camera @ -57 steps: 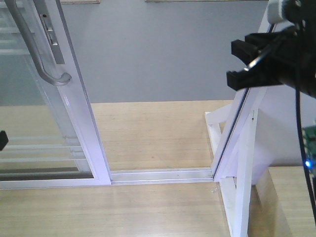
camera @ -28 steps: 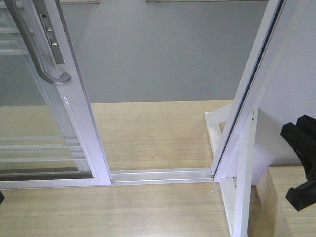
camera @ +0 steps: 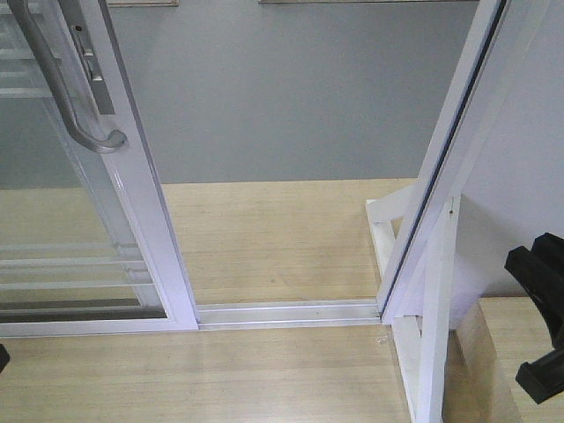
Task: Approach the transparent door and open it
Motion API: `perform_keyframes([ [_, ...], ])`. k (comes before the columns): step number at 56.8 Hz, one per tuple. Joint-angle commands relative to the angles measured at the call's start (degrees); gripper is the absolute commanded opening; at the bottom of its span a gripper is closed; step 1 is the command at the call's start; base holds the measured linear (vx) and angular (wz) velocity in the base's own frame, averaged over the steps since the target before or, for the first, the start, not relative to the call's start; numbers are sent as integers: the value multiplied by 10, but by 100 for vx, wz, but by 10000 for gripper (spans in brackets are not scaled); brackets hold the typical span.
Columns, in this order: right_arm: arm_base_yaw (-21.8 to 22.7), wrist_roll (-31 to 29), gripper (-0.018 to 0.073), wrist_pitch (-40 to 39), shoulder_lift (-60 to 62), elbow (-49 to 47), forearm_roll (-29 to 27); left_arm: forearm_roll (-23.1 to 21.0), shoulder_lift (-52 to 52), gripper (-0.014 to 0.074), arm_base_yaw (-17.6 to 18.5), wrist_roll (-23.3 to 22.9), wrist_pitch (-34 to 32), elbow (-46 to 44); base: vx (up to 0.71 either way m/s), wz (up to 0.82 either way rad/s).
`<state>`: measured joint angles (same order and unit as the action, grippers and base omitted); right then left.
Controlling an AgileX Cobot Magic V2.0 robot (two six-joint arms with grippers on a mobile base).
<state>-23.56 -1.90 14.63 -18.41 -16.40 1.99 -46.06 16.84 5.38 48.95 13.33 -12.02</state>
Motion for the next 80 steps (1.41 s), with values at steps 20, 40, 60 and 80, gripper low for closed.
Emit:
perform_keyframes([
  [20,3,0,216,-44,-5,-16,2,-7,4,-6,2,-26,-35,-17,0,0],
  [40,3,0,216,-44,-5,-16,2,55,6,-6,2,-117,-78,-19,0,0],
  [60,3,0,216,-44,-5,-16,2,416,6,-6,4,-478,-156,-18,0,0],
  [80,3,0,217,-44,-5,-16,2,442,-140,-6,4,-485,-158,129,0,0],
])
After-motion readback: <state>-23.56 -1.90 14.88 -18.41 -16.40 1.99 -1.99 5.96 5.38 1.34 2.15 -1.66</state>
